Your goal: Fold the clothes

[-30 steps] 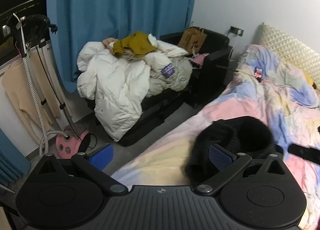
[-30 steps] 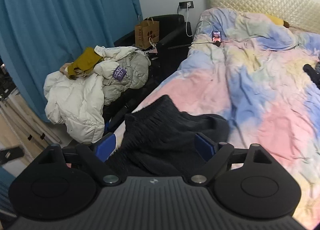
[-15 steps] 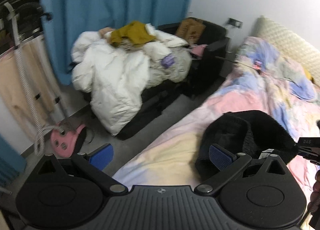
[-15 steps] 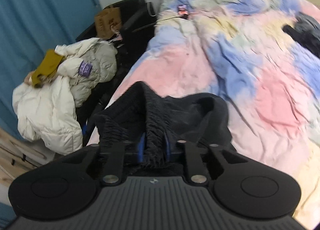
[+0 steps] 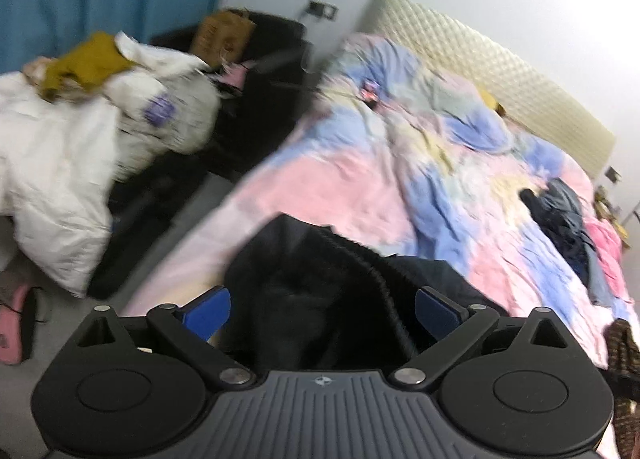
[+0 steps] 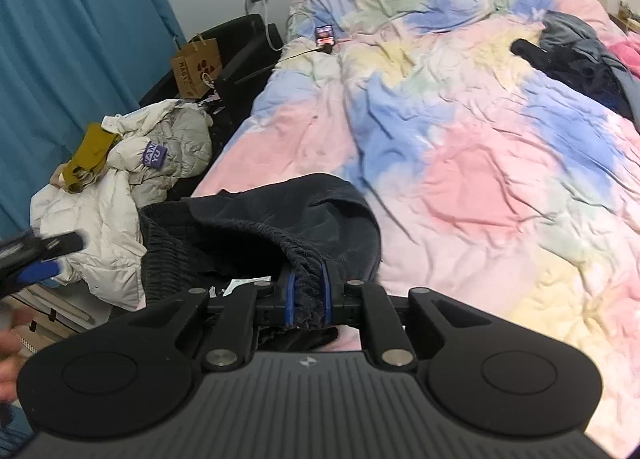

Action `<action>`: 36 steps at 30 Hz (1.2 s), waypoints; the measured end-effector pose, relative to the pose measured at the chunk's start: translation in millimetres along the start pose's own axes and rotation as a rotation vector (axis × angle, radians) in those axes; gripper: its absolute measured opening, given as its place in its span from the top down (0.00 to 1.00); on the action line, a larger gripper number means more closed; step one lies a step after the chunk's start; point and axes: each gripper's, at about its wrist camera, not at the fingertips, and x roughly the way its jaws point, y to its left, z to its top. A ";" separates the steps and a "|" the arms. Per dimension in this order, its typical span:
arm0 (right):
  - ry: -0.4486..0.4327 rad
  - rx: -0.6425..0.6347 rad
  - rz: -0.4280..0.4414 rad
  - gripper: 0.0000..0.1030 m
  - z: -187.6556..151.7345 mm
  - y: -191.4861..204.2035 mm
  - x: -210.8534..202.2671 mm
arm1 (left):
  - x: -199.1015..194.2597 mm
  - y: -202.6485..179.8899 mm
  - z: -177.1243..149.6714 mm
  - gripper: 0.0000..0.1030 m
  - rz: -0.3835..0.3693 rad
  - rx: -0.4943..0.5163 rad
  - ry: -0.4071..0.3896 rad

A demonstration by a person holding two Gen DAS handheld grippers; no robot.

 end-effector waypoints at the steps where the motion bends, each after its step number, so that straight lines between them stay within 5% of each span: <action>1: -0.002 0.009 -0.002 0.89 -0.8 -4.9 -3.1 | 12.5 -8.0 1.1 0.05 -0.016 -0.005 0.014; 8: -0.009 0.059 -0.025 0.91 -15.5 -40.9 -24.3 | 60.5 -44.3 -9.2 0.08 -0.061 0.017 0.092; 16: 0.036 0.152 -0.055 0.94 -44.6 -79.2 -40.0 | 58.6 -40.0 -57.6 0.09 -0.089 -0.041 0.173; 23: 0.084 0.134 -0.030 0.95 -54.8 -73.8 -39.9 | 49.3 -30.7 -95.6 0.09 -0.141 -0.131 0.218; 36: 0.053 0.081 0.049 0.96 -42.7 -50.8 -61.2 | 53.9 -49.1 -119.6 0.10 -0.179 -0.053 0.275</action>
